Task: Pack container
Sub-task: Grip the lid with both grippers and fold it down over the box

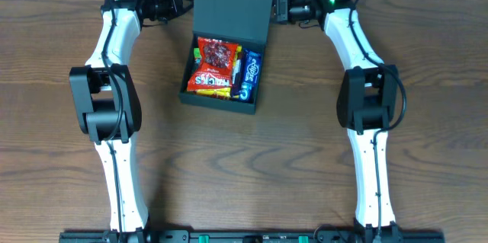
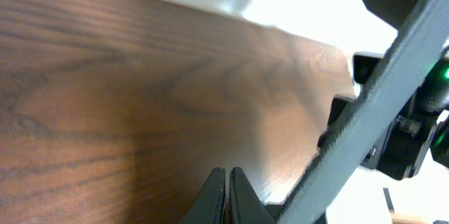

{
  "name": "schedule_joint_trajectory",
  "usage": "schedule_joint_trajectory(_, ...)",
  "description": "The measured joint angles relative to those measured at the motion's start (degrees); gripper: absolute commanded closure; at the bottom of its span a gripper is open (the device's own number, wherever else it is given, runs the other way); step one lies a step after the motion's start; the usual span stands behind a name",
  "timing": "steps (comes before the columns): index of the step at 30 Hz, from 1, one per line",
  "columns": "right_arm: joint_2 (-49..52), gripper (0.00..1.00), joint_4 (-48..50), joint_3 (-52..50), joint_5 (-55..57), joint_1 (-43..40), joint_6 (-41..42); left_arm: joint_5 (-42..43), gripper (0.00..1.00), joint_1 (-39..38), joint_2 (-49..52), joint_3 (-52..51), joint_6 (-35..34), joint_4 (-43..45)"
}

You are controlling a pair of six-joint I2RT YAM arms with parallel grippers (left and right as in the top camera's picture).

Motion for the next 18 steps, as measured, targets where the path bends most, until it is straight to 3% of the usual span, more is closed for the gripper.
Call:
schedule_joint_trajectory(7, -3.6, 0.99, -9.7, 0.2, 0.3, -0.3, -7.3, 0.6, 0.94, 0.0, -2.1, 0.2, 9.9, -9.5)
schedule_joint_trajectory(18, -14.9, 0.99, -39.4, 1.0, 16.8, 3.6, -32.0, -1.2, 0.94, 0.0, -9.0, 0.2, 24.9, -22.3)
